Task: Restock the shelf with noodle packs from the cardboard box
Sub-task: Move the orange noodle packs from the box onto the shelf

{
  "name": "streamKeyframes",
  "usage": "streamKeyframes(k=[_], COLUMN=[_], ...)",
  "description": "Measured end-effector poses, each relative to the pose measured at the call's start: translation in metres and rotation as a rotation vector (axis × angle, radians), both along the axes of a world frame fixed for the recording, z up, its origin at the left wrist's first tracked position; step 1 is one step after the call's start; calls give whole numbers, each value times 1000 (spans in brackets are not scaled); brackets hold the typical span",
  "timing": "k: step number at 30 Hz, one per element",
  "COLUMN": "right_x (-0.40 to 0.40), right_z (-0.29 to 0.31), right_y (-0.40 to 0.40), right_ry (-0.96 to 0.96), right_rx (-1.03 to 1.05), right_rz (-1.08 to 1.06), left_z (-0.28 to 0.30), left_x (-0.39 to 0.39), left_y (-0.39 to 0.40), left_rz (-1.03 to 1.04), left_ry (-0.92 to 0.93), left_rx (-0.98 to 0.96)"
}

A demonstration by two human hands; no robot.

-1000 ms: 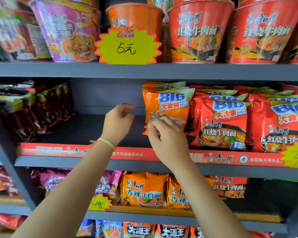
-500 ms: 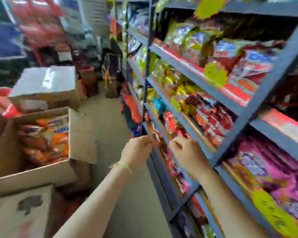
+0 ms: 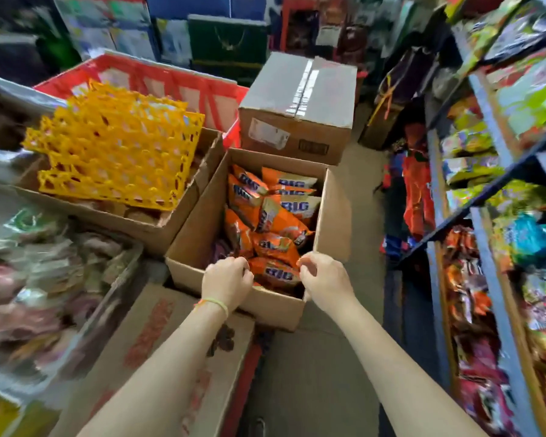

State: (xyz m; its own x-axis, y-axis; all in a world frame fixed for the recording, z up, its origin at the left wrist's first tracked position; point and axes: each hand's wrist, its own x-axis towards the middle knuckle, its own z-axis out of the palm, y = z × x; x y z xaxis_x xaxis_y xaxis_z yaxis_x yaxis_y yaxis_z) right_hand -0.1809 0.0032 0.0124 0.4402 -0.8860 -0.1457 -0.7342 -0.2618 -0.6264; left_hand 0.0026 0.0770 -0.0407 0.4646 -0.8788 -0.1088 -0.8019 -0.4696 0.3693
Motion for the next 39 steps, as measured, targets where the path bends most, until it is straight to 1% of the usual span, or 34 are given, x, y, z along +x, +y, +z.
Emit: streamKeyframes(k=[3,6,8,13,17,20,26,27,29,33,35,37,39], right_x=[39,72,89,104,111,111,107,107,107,106,102,97,92], right_z=[-19,-42,-58,-94,-105,-105,-106,-105,-100,-76,-59,-41,-22], right_y=[-26,-50,-66,-87,-93,-94,-100,-103,-108,-110,-104,-99,-96], right_ry=[52,226,335,492,542,524,563,540,430,167,30,-100,-187], right_rx=[33,56,99,136,-18,-102,-143,-154,-155,-4,32,40,56], right_rz=[51,113,98,64,-21,-69,4,-15,-88,-161,-201,-222,-239], left_z=[-16,-21,-22,-29,-32,-33,-32,-32,-31,-28,-28,-28,-25], left_x=[16,28,34,34,35,36,36,35,36,35,35,38,41], left_y=[-15,-28,-33,-36,-37,-36,-38,-37,-36,-36,-35,-33,-29], left_rz=[7,8,22,46,57,47,31,29,27,33,46,76,123], left_ry=[12,36,37,32,43,49,22,21,20,22,43,102,221], left_rx=[55,85,92,84,49,43,29,28,22,15,-9,-92,-201])
